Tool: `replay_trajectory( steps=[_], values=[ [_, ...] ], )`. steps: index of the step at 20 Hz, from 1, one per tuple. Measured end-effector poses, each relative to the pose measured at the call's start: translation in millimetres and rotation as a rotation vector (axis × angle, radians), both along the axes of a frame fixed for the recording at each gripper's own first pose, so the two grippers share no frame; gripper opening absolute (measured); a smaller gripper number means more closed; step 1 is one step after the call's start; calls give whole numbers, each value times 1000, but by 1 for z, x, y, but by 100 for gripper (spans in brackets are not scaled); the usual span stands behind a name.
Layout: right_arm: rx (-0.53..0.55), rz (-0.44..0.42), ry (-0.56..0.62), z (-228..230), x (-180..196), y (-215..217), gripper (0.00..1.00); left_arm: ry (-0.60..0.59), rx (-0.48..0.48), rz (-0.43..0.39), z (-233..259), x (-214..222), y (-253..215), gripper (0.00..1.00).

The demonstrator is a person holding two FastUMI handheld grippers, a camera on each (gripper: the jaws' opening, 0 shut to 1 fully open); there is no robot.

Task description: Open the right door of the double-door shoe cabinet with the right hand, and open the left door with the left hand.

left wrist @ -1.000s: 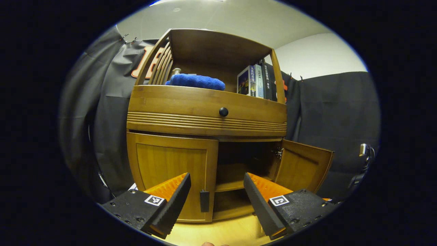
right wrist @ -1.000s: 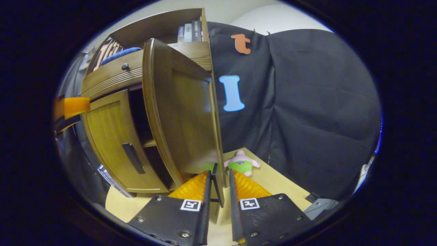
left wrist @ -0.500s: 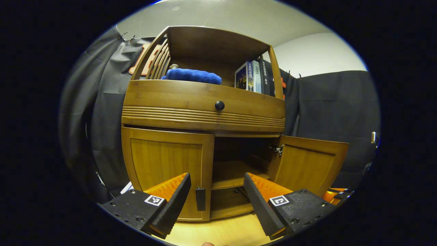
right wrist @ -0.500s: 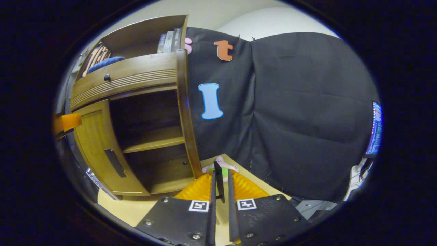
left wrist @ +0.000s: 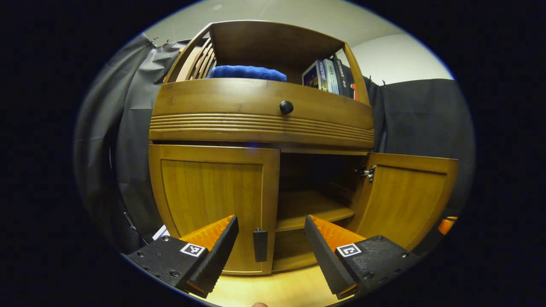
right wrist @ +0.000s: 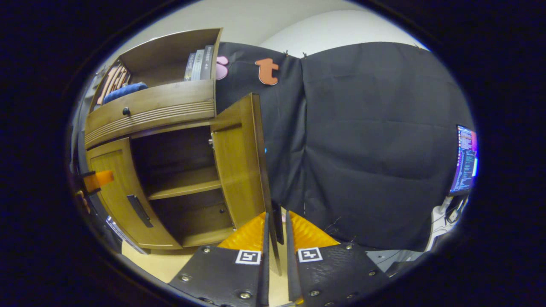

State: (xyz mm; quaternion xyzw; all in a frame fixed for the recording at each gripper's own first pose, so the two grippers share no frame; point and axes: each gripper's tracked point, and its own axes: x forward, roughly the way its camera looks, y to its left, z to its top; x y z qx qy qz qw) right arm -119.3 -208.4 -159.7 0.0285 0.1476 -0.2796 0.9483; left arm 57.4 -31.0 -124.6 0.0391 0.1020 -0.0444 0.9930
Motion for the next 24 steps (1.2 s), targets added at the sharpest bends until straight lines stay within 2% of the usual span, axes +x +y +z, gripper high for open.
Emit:
replay_trajectory(
  steps=[2,4,5,6,8,9,11,12,13,14,15,19,21,23,24],
  values=[
    [-6,16,-12,11,-4,5,17,9,3,9,-11,8,3,96],
    [-26,27,-28,23,-5,11,18,18,-3,9,-23,16,5,96],
    [-38,32,-38,30,-6,12,18,25,-9,7,-29,20,5,92],
    [-49,37,-48,37,-8,14,17,30,-15,6,-37,25,6,96],
    [-75,48,-68,50,-11,21,18,50,-16,12,-52,34,8,92],
    [-88,54,-78,56,-11,25,18,59,-15,12,-59,39,8,96],
    [-102,58,-93,62,-13,28,17,72,-9,20,-72,47,9,96],
    [-105,57,-96,63,-15,29,17,72,-5,25,-78,50,11,93],
    [-108,52,-96,63,-15,26,18,76,-4,23,-84,54,11,97],
    [-110,43,-93,63,-16,24,17,83,-1,25,-90,56,11,93],
    [-110,31,-93,63,-17,22,17,91,6,31,-95,59,12,96],
    [-111,-19,-88,61,-24,17,17,110,31,59,-117,70,21,96],
    [-124,-46,-74,60,-37,10,17,110,31,86,-124,77,27,90],
    [-132,-75,-69,59,-45,8,17,111,27,90,-130,79,29,81],
    [-130,-89,-70,58,-48,7,17,111,32,90,-132,81,31,73]
  ],
)
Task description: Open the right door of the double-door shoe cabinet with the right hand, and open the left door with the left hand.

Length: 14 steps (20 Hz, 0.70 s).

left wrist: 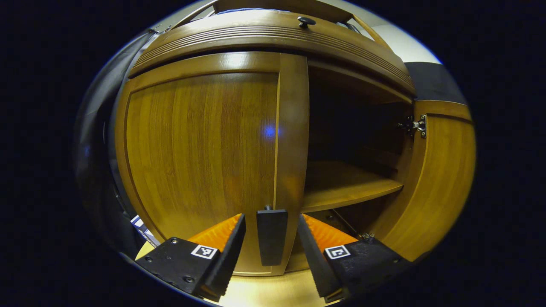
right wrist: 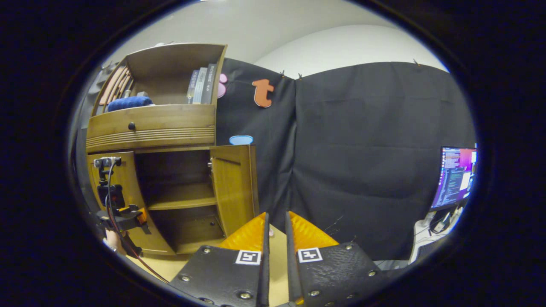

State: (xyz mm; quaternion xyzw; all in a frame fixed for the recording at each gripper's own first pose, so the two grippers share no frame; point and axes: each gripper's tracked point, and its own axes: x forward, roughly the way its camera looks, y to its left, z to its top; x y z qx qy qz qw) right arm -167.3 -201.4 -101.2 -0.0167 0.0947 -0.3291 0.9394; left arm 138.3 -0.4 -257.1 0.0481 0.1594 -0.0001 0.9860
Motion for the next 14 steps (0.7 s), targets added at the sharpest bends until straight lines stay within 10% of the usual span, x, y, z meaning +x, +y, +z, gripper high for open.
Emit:
replay_trajectory(
  steps=[9,14],
  values=[
    [37,-75,6,-14,-17,-3,17,-21,36,-6,-2,8,0,34],
    [43,-57,13,-17,-15,2,17,-27,33,-21,-2,9,-1,31]
  ],
)
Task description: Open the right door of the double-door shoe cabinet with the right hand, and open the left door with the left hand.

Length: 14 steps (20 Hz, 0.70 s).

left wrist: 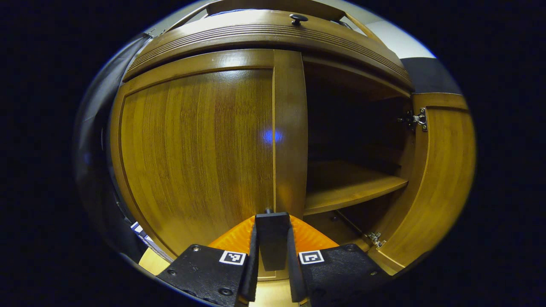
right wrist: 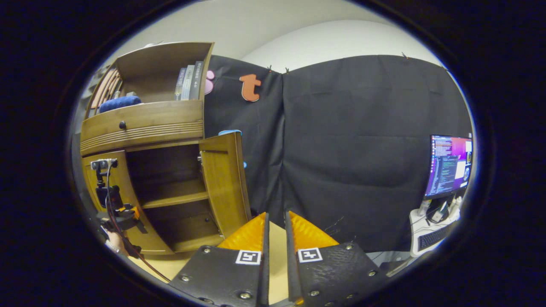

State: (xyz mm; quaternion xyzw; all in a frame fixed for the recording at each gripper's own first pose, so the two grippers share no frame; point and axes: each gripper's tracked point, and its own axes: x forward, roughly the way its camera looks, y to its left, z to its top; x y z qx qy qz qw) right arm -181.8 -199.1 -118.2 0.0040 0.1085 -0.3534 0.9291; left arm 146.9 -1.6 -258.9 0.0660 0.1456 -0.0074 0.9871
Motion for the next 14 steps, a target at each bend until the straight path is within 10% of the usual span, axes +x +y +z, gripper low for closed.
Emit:
replay_trajectory(
  steps=[14],
  values=[
    [3,135,30,-3,23,18,17,22,-46,8,8,-55,5,30]
  ],
)
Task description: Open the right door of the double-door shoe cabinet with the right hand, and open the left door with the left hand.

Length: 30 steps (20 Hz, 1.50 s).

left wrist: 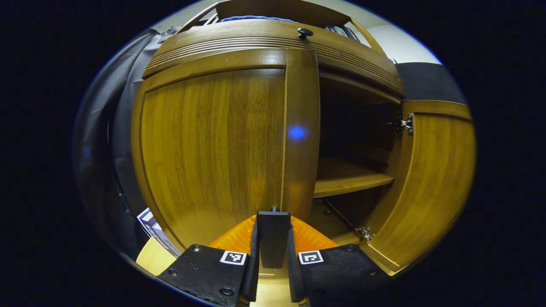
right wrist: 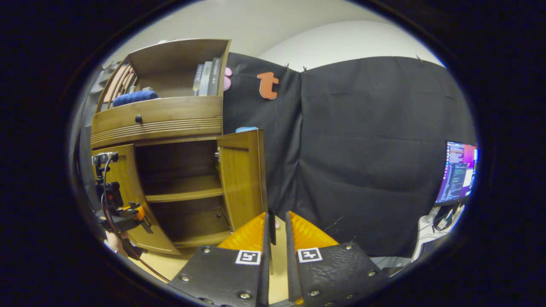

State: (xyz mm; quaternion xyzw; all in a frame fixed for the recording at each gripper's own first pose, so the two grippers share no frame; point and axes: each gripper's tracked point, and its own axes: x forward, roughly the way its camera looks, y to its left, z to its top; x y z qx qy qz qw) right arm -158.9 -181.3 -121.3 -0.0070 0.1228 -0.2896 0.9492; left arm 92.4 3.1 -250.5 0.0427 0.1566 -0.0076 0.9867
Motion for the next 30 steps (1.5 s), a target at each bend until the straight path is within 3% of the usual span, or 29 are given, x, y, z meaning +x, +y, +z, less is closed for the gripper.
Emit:
replay_trajectory(
  steps=[16,21,23,24,25,28,30],
  values=[
    [54,338,48,-23,75,67,17,-1,-37,69,22,-97,41,30],
    [91,458,59,-35,103,100,17,-1,-54,143,29,-136,75,31],
    [105,511,64,-40,116,115,17,-6,-26,173,33,-150,94,24],
    [112,538,68,-43,122,123,17,-9,0,193,36,-156,105,28],
    [117,562,72,-46,127,129,17,-11,25,214,38,-163,115,21],
    [137,624,78,-52,137,150,17,-18,45,254,44,-174,136,27],
    [148,653,83,-55,141,159,17,-16,67,296,45,-183,154,9]
  ],
)
